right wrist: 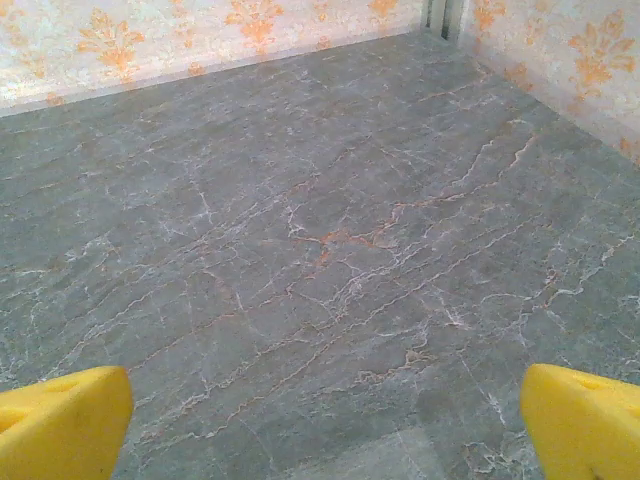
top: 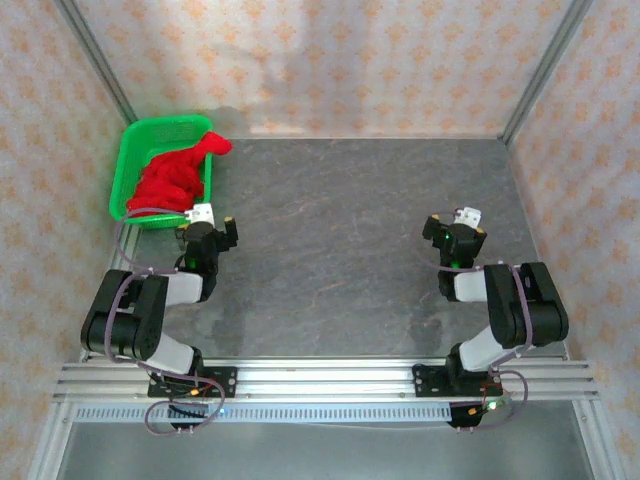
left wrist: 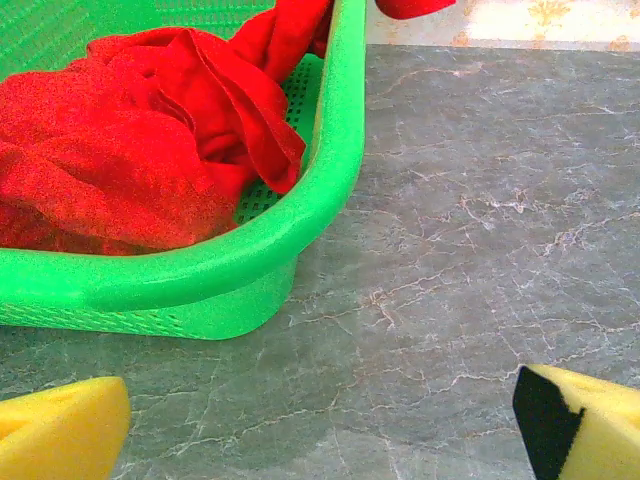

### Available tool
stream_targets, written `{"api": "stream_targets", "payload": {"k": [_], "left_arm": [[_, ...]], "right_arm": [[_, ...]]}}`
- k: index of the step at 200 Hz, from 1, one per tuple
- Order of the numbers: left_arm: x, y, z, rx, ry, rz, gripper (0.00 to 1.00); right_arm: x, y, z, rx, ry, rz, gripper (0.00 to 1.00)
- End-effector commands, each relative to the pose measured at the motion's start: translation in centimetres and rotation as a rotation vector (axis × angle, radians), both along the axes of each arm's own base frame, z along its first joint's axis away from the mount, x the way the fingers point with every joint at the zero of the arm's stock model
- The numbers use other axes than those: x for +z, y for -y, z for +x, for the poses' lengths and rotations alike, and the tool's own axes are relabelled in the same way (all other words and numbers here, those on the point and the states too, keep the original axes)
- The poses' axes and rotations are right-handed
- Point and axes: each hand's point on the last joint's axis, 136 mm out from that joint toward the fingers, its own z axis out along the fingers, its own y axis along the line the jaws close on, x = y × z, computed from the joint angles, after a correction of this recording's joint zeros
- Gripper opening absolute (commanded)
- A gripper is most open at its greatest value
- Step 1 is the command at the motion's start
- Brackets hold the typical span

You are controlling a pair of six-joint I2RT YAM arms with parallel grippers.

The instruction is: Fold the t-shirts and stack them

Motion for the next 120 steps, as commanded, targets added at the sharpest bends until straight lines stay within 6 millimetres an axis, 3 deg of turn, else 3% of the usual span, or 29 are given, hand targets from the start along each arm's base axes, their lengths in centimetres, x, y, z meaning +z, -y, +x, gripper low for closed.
{"api": "stream_targets", "payload": {"k": [1,120], "left_arm": [[0.42,-0.25,0.50,0.000,0.003,0.015,1.00],[0.38,-0.27,0.48,0.000,0.001,0.015,1.00]], "right_arm": [[0.37,-0.43,0.61,0.028,0.006,-0.006,0.99],[0.34,-0.43,0.65,0.030,0.003,-0.005,0.99]]}}
